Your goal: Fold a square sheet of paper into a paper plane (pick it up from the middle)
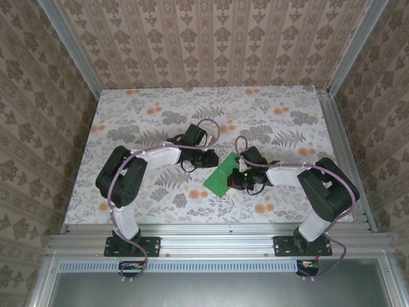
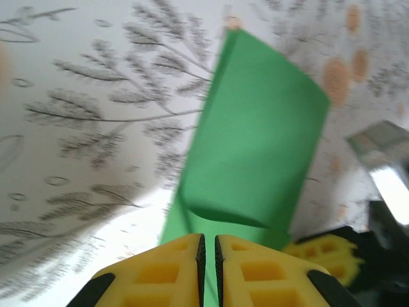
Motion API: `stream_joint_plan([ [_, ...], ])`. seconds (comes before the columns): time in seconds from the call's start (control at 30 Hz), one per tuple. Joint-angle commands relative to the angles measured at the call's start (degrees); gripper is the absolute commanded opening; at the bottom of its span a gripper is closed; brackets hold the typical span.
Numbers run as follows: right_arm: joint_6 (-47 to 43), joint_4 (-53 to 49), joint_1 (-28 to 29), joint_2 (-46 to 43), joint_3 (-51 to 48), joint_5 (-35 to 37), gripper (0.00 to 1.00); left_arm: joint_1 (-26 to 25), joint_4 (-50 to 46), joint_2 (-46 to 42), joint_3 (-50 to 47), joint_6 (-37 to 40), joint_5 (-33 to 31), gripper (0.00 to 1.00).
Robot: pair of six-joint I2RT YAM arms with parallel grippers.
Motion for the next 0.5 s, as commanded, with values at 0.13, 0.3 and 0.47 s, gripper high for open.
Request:
stream_joint_plan([
  [0.13,-1.63,-8.20,0.35,0.68,-0.59,3.78,0.02,-3.10,3.96,2.14,-2.50,-3.17,3.39,0.16],
  [0.3,-1.71,-8.93,0.35,0.51,-0.54,4.22,0.02,-3.22,5.56,6.00,-0.76,-3.25,4.23,0.16],
  [0.47,-2.03,-9.93,0.35,0.26,-0.68,4.61,0.02,-2.47,6.38,8.97,0.19,-3.04,3.96,0.16],
])
